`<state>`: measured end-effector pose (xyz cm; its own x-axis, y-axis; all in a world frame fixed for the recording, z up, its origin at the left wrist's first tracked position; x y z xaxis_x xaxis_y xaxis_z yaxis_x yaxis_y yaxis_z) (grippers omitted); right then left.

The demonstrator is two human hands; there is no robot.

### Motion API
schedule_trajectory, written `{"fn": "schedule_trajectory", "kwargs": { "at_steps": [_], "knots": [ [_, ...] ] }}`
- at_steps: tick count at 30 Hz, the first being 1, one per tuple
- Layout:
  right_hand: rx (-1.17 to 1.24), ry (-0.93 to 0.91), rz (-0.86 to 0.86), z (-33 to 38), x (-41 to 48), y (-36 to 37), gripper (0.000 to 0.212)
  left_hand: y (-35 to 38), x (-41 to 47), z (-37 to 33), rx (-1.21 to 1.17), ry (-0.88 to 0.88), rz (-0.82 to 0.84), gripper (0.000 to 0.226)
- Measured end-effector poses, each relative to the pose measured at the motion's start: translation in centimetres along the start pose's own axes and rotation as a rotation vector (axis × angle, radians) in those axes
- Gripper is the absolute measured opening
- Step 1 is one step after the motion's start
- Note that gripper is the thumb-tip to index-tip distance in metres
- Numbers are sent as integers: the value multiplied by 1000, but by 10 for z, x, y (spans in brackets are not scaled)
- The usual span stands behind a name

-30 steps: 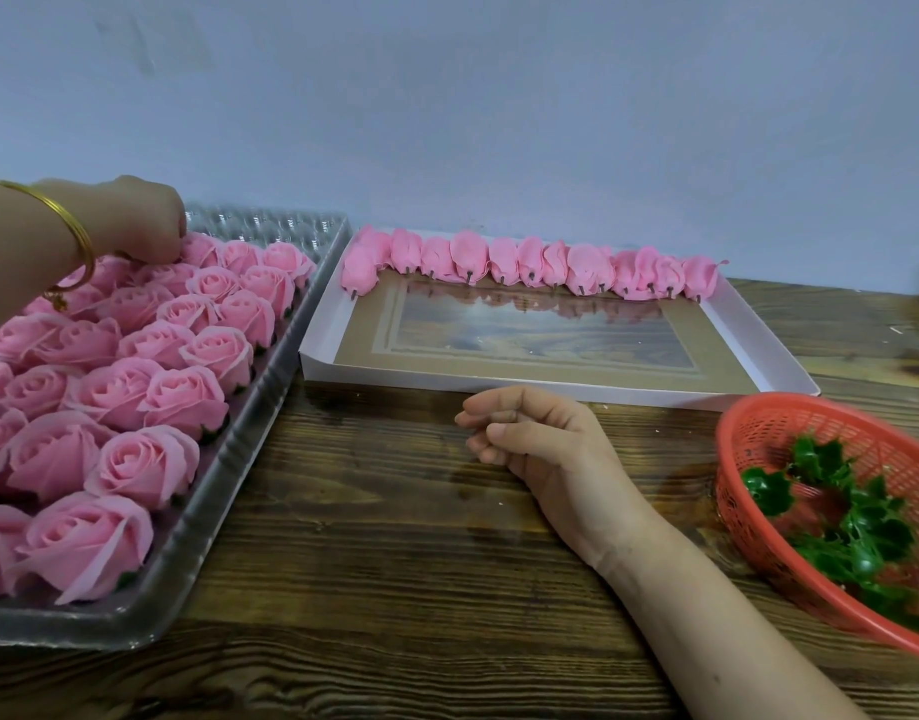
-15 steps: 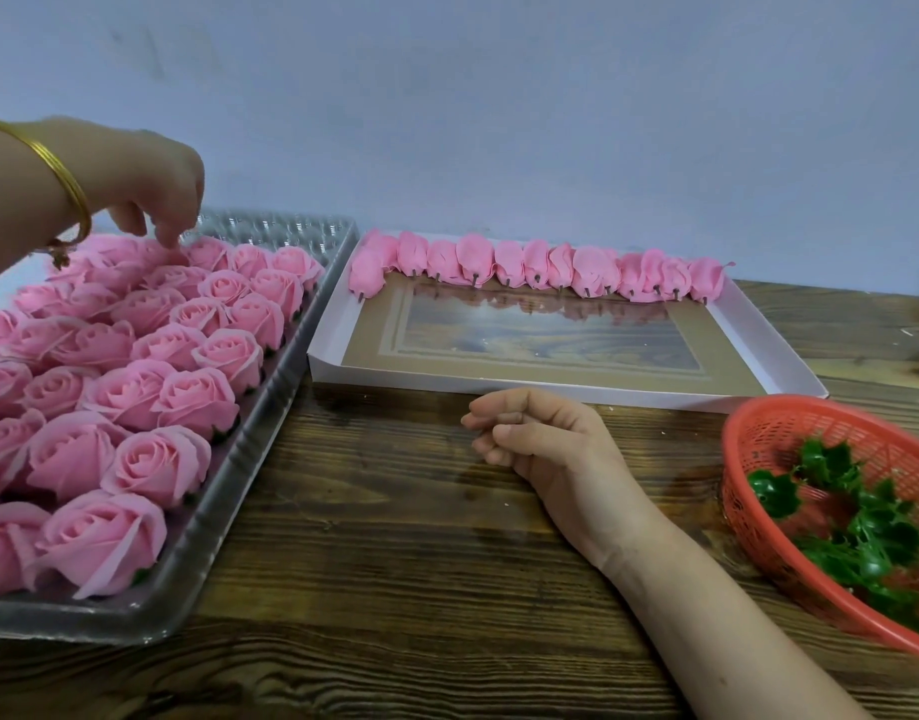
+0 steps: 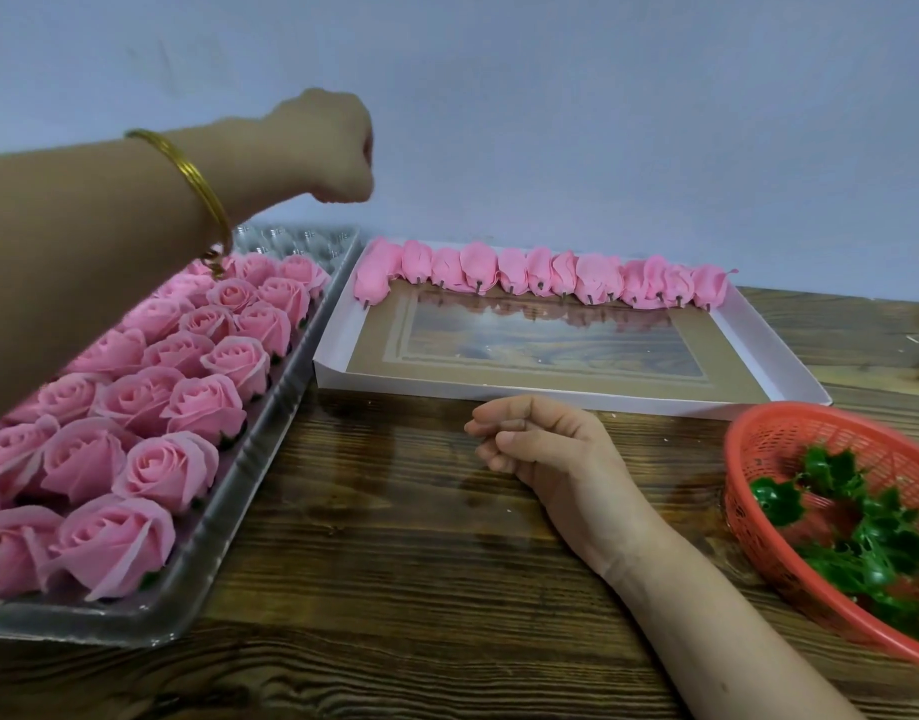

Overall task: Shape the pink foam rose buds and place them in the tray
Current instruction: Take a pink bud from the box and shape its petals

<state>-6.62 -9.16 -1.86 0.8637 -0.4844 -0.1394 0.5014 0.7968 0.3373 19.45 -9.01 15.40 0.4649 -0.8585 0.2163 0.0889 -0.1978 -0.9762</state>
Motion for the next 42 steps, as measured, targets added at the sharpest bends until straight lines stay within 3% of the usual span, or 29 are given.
{"fn": "schedule_trajectory", "kwargs": {
  "at_steps": [6, 10, 14, 17, 19, 22, 42],
  "knots": [
    [11, 9, 2, 0, -1, 1, 26, 51, 8, -33, -50, 10, 90, 6],
    [11, 13, 3, 0, -1, 0, 26, 86, 3, -40, -3, -14, 110, 23],
    [-5, 16, 12, 1, -1, 1, 24, 111, 1, -41, 66, -28, 139, 24],
    [-5, 21, 18, 1, -1, 1, 25, 115, -2, -40, 130, -36, 129, 4],
    [2, 26, 20, 1, -1, 1, 25, 119, -3, -34, 203, -77, 139, 25],
    [2, 29, 22, 1, -1, 1, 26, 121, -4, -28, 254, -119, 153, 35],
    [1, 19, 24, 1, 0, 0, 26, 134, -1, -29, 289, 12, 149, 32]
  ]
}}
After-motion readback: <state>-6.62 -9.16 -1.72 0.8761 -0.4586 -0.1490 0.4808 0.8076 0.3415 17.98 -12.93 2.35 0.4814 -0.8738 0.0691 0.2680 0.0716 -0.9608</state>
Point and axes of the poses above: each hand's wrist, its own x-axis towards the middle knuckle, its own y-axis out of the palm, z = x × y, the point moved 8 cm from there along x, towards the middle knuckle, and after that the axes turned 6 degrees about y, right-handed, at the moved point
